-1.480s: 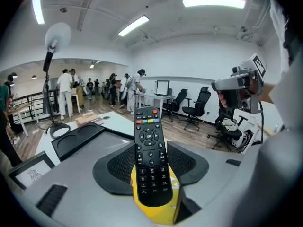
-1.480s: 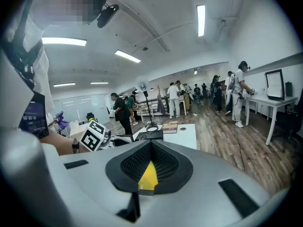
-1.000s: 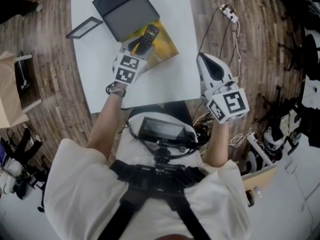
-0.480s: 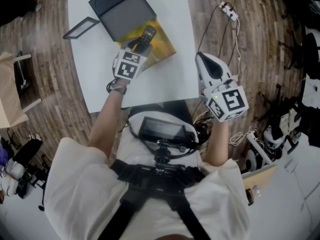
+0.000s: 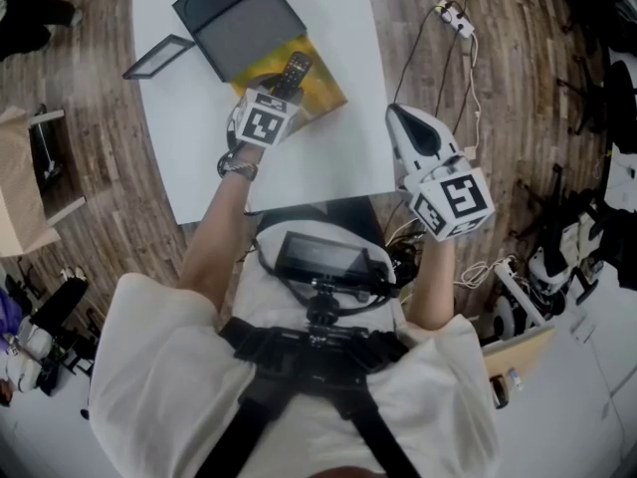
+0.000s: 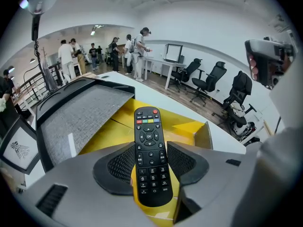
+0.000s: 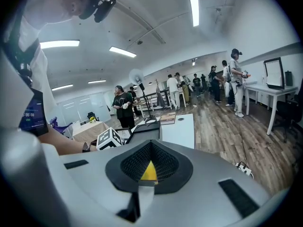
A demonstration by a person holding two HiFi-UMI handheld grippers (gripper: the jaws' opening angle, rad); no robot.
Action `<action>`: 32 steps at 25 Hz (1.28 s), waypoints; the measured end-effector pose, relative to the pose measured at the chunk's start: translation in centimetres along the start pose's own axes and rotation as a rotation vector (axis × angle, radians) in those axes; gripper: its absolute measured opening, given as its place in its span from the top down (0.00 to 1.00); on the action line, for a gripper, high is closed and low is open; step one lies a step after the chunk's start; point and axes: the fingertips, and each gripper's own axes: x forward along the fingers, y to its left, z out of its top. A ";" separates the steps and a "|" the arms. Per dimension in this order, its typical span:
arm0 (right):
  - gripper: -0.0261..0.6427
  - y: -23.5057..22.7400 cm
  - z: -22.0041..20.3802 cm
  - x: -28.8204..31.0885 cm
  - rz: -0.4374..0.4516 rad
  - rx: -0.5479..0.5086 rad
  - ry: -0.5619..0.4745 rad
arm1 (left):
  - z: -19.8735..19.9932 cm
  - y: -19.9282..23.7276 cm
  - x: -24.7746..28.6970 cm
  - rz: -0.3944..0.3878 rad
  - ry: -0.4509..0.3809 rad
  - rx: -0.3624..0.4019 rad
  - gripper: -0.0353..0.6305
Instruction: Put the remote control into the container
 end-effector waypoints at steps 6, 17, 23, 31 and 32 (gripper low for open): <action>0.96 0.1 -0.4 0.1 0.006 0.000 0.005 | 0.0 0.1 0.6 0.022 0.057 0.031 0.61; 0.96 -0.5 -1.1 -0.5 0.002 0.010 0.011 | -0.3 -0.5 1.3 0.013 0.125 0.085 0.61; 0.96 -0.6 -1.1 -0.6 0.005 0.015 0.011 | -0.7 -0.4 1.7 0.012 0.163 0.060 0.61; 0.96 -0.3 -1.4 -0.6 -0.001 0.019 0.016 | 0.2 0.0 2.1 0.012 0.112 0.088 0.61; 0.96 -0.3 -1.5 -0.6 -0.001 0.019 0.016 | 0.1 0.0 2.2 0.011 0.117 0.086 0.61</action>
